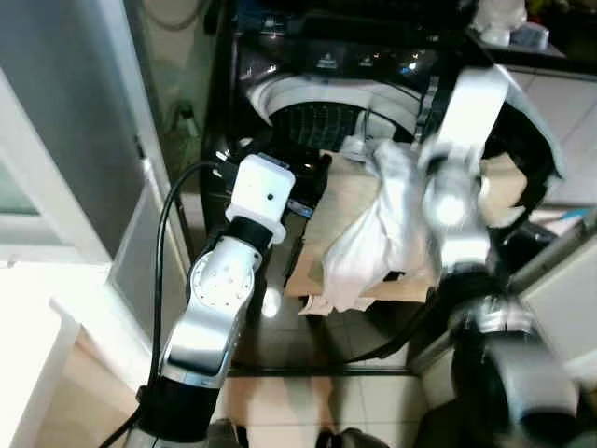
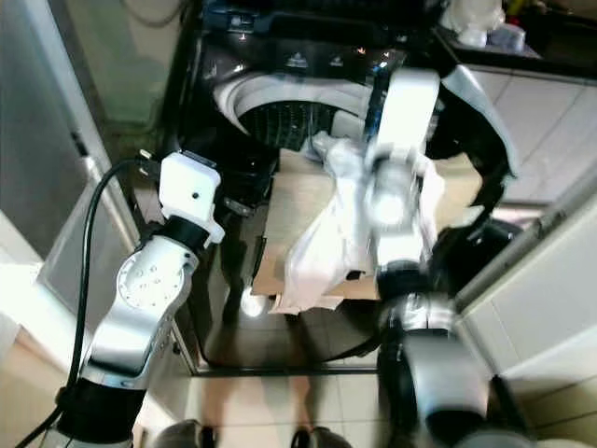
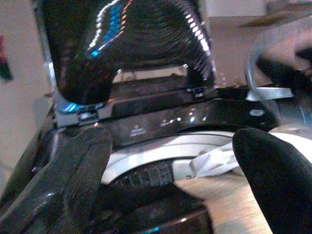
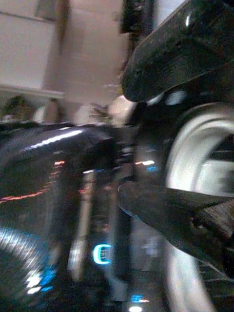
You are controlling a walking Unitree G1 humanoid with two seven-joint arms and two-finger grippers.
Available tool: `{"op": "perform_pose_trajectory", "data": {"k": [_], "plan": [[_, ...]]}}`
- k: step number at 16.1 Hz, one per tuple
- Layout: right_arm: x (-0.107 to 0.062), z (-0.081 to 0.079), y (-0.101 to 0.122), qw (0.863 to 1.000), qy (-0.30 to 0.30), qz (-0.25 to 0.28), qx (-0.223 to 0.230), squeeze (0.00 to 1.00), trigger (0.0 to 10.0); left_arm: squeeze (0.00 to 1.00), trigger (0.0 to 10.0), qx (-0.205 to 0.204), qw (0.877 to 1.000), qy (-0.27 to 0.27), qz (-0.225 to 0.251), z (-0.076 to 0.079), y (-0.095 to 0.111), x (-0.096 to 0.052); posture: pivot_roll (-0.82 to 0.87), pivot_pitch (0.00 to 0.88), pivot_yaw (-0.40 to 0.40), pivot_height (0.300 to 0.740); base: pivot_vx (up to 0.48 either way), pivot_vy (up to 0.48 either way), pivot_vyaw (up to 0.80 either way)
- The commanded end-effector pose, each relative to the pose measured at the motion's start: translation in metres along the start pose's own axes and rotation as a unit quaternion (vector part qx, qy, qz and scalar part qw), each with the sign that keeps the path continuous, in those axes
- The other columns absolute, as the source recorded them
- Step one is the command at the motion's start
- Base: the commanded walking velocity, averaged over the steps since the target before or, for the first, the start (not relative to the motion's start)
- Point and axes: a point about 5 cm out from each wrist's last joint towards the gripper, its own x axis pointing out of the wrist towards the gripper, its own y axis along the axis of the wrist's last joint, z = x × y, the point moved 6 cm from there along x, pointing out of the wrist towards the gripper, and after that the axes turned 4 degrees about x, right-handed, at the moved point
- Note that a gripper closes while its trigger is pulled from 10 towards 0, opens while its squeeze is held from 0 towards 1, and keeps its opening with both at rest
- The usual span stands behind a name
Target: Clothes washing
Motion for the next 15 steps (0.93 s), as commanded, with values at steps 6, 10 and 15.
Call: {"op": "perform_pose_trajectory", "data": {"k": [6, 10, 15], "plan": [[-0.084, 0.022, 0.007, 0.996, 0.069, 0.024, -0.047, 0.00, 10.0, 0.00, 10.0, -0.007, 0.999, -0.029, 0.014, 0.009, 0.003, 0.006, -0.02, 0.000, -0.026, 0.740, 0.000, 0.000, 0.00], [-0.109, 0.021, -0.033, 0.992, 0.103, -0.064, -0.044, 0.00, 10.0, 0.00, 10.0, -0.008, 0.999, -0.033, 0.015, 0.009, 0.002, 0.008, -0.03, 0.000, -0.016, 0.740, 0.000, 0.000, 0.00], [-0.084, -0.006, -0.083, 0.978, 0.123, -0.168, 0.011, 0.00, 10.0, 0.00, 10.0, -0.003, 0.999, -0.036, 0.028, 0.008, 0.006, 0.015, -0.01, 0.000, -0.011, 0.740, 0.000, 0.000, 0.00]]}}
